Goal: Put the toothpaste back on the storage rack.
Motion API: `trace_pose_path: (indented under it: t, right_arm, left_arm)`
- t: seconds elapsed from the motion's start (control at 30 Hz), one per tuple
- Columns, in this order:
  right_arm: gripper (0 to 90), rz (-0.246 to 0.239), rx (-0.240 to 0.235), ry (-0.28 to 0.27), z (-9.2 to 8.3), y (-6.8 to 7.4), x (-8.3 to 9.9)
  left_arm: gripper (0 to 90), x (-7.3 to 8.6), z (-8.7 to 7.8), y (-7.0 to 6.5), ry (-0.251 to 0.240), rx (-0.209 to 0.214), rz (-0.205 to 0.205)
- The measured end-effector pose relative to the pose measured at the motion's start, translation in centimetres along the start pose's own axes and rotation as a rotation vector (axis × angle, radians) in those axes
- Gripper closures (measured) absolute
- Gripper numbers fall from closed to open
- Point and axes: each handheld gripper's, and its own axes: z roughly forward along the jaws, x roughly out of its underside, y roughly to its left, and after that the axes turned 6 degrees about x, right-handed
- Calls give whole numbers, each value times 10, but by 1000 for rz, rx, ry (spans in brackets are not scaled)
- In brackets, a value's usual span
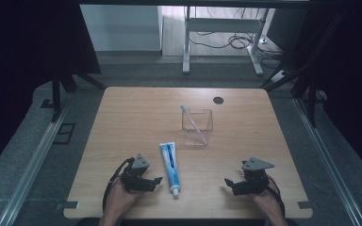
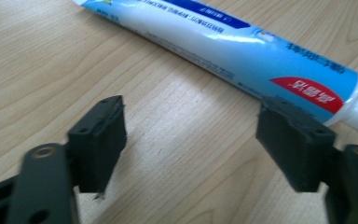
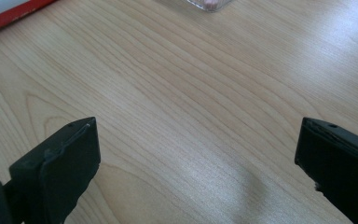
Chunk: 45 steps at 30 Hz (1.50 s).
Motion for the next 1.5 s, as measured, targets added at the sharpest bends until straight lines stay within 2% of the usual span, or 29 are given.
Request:
trace_pose_path:
  t: [0.17, 0.33, 0.5, 0.6, 0.8, 0.9, 1.0, 1.23, 1.5]
  right_arm:
    - [5, -5, -1, 4, 1, 0, 1]
    - [8, -2, -2, 11, 3, -2, 2]
    - [9, 5, 3, 11, 3, -4, 3]
    - [10, 8, 6, 11, 2, -5, 4]
    - [20, 8, 2, 16, 3, -4, 4]
    - [24, 6, 2, 14, 3, -4, 3]
    - [25, 7, 3, 13, 3, -4, 3]
    - [27, 10, 1, 14, 3, -4, 4]
    - [30, 0, -7, 27, 4, -2, 4]
  left_arm:
    - [356, -2, -3, 0, -25, 22, 1]
    - [509, -4, -7, -2, -54, 44, -23]
    - [637, -10, -9, -6, -55, 74, -13]
    - [718, -14, -8, -10, -36, 73, 11]
    - [880, -22, -6, -17, -30, 107, 44]
    - [894, -25, -2, -22, -11, 115, 53]
    - [895, -30, 2, -26, 10, 123, 80]
    - [894, -45, 15, -38, 24, 138, 126]
    - [894, -56, 34, -45, 55, 150, 120]
